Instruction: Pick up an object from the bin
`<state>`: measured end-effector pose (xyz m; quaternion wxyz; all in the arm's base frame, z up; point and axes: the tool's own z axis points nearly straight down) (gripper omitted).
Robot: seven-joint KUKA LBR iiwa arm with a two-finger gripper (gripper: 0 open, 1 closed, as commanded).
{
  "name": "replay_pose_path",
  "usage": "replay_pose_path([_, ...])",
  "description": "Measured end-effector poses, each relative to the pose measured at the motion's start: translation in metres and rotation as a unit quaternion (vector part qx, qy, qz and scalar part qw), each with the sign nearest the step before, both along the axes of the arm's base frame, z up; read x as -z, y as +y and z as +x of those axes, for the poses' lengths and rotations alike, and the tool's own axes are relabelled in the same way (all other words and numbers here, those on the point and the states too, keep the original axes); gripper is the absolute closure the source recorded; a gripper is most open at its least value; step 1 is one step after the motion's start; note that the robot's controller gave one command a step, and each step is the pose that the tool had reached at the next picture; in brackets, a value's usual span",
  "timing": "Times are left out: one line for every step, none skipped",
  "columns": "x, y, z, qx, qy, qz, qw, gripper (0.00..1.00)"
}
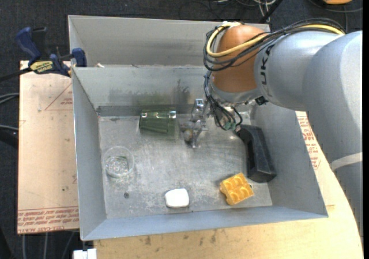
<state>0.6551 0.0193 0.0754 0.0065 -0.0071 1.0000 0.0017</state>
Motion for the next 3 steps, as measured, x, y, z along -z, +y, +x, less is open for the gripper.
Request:
replay_pose_path([-0.078, 0.011, -0.003, 0.003, 0.0049, -0.001, 1.0000, 1.00])
replay_pose_path([-0.078, 0.011, -0.003, 0.003, 0.0049, -0.001, 1.0000, 1.00])
replay_pose_path([-0.166, 0.020, -0.001, -0.005, 0.0047, -0.001, 1.0000, 1.00])
